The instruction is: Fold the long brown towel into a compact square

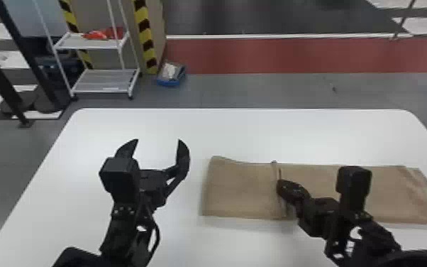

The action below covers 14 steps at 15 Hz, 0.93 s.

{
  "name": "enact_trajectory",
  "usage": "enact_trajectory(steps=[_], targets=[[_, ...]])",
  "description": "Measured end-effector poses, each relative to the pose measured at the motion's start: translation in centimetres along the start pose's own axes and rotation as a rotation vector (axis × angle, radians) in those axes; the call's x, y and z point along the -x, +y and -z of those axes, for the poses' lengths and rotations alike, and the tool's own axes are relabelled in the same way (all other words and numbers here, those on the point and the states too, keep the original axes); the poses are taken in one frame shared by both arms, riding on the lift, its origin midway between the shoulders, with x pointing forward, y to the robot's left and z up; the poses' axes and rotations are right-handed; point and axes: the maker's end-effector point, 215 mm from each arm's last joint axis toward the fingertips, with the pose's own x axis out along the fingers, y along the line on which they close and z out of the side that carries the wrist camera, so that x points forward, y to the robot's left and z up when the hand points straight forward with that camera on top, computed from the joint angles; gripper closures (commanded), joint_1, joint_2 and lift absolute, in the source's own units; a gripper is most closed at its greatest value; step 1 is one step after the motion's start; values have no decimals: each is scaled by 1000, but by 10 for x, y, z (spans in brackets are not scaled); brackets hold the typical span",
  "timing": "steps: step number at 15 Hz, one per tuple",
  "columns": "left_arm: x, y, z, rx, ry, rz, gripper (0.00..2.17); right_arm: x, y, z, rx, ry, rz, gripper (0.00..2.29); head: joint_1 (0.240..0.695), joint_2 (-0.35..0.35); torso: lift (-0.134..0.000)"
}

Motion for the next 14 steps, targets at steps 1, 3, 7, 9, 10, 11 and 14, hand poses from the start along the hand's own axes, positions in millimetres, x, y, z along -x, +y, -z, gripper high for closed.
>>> enact_trajectory(steps=[1,3,7,9,10,11,14], targets=[[0,0,-1,0,-6,1,39,2,3,-3,0,-7,-4,1261,695,35,-115],[1,1,-2,-2,-16,2,39,13,9,-14,1,-34,-10,1261,695,38,-115],[3,2,0,-6,-15,4,39,34,-2,-12,17,-41,54,1258,695,24,-115],[3,2,1,-6,-14,5,39,28,-12,0,33,-16,94,1133,695,12,-115],[3,2,2,-6,-13,5,39,24,-17,3,44,-8,112,772,695,9,-115],[3,2,2,-6,-12,5,39,21,-21,3,53,-2,126,603,695,7,-115],[4,2,5,-8,-7,4,39,12,-21,5,63,14,129,566,695,8,-115]])
